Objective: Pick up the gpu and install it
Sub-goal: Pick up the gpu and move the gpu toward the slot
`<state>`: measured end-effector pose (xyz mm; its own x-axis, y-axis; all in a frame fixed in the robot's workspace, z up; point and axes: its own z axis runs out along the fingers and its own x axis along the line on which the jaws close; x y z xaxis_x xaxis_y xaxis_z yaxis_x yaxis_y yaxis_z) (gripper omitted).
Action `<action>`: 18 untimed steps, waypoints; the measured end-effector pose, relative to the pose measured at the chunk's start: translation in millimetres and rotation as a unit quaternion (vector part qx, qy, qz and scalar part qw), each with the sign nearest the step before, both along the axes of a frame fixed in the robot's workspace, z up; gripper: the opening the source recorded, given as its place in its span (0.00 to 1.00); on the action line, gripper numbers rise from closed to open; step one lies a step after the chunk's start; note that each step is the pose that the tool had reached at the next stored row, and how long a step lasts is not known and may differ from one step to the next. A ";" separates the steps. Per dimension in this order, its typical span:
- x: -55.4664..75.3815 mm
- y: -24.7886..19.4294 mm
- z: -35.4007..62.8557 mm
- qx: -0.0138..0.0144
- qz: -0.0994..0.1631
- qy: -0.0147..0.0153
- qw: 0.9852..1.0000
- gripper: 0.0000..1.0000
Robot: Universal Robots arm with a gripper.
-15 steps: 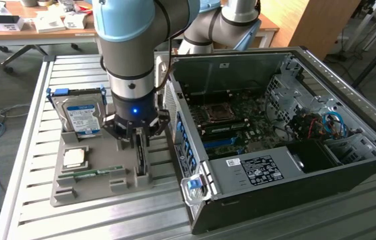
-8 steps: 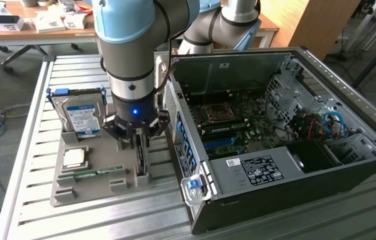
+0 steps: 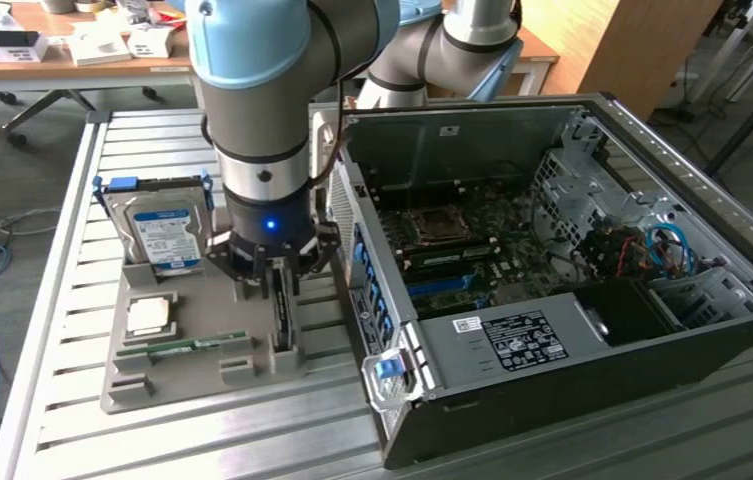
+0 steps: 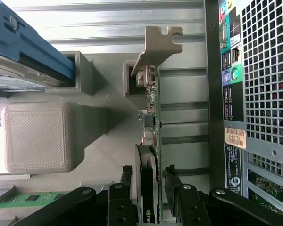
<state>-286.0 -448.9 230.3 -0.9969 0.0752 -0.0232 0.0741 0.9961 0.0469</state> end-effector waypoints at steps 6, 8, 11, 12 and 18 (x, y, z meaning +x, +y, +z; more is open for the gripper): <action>-0.6 -1.0 -0.2 0.000 0.000 0.000 1.000 0.42; -0.8 -1.4 -0.2 0.000 0.000 0.000 1.000 0.42; -0.8 -2.1 -0.3 0.000 0.000 0.000 1.000 0.42; -0.8 -2.4 -0.3 0.000 0.000 0.000 1.000 0.42; -1.5 -3.1 -0.5 0.000 0.000 0.000 1.000 0.42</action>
<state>-287.5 -452.0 229.9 -0.9969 0.0751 -0.0231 0.0739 0.9962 0.0467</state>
